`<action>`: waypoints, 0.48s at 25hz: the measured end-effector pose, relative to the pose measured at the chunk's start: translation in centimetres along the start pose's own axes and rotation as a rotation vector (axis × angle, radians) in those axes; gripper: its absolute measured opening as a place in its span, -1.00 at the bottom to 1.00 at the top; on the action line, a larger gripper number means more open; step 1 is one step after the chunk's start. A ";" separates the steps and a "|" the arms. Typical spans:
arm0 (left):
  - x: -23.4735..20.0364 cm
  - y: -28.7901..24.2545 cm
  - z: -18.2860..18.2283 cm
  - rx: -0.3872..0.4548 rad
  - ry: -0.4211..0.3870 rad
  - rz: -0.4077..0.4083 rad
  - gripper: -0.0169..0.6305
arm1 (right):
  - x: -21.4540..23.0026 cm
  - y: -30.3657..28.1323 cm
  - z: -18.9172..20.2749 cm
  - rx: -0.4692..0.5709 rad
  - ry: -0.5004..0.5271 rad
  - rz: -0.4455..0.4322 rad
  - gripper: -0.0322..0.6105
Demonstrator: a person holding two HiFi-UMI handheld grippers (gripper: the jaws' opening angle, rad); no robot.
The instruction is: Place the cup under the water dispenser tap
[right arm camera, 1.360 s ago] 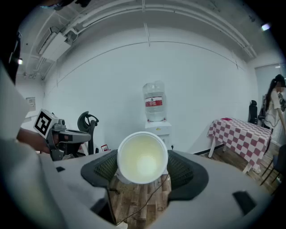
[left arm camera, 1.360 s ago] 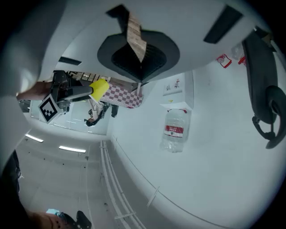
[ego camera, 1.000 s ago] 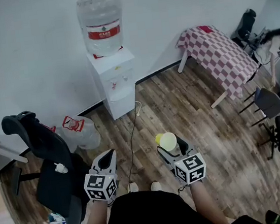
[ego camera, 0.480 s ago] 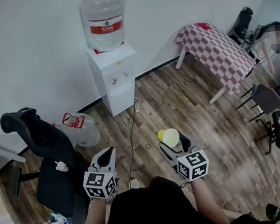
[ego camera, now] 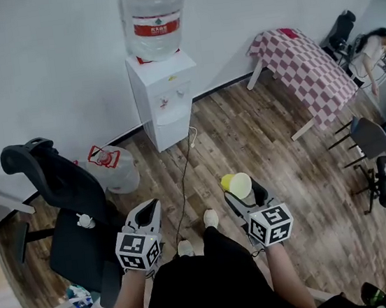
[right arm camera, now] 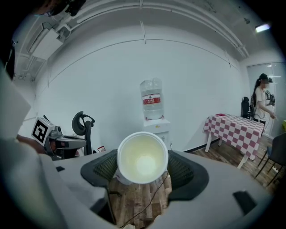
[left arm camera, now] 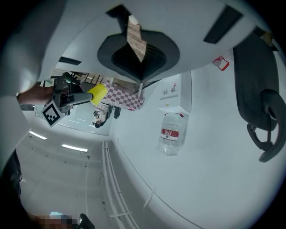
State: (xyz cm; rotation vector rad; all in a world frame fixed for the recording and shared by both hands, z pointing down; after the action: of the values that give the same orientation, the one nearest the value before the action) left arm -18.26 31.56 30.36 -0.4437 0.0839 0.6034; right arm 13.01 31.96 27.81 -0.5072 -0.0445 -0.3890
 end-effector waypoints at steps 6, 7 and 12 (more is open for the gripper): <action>-0.7 -2.2 -0.4 -0.017 0.006 -0.013 -0.91 | 1.5 -2.4 -0.5 -0.009 -0.009 -0.027 0.21; -0.7 -2.8 -0.6 -0.020 0.008 -0.017 -0.91 | 1.9 -2.9 -0.5 -0.012 -0.012 -0.032 0.21; -1.2 -6.1 -1.9 -0.034 0.005 -0.044 -0.91 | 4.8 -5.7 -1.6 -0.025 -0.022 -0.065 0.21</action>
State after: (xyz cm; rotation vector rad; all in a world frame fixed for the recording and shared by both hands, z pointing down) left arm -15.67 25.62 31.21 -0.4786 0.0691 0.5614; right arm 15.20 24.93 29.71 -0.5353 -0.0781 -0.4474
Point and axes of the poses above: the fingertips, and each gripper's own axes: y backward along the fingers, x to its right, z out of its underside, the point moved 9 cm from there along y, backward along the fingers, and after that the axes turned 1 degree about -y, right-handed, at the moved point
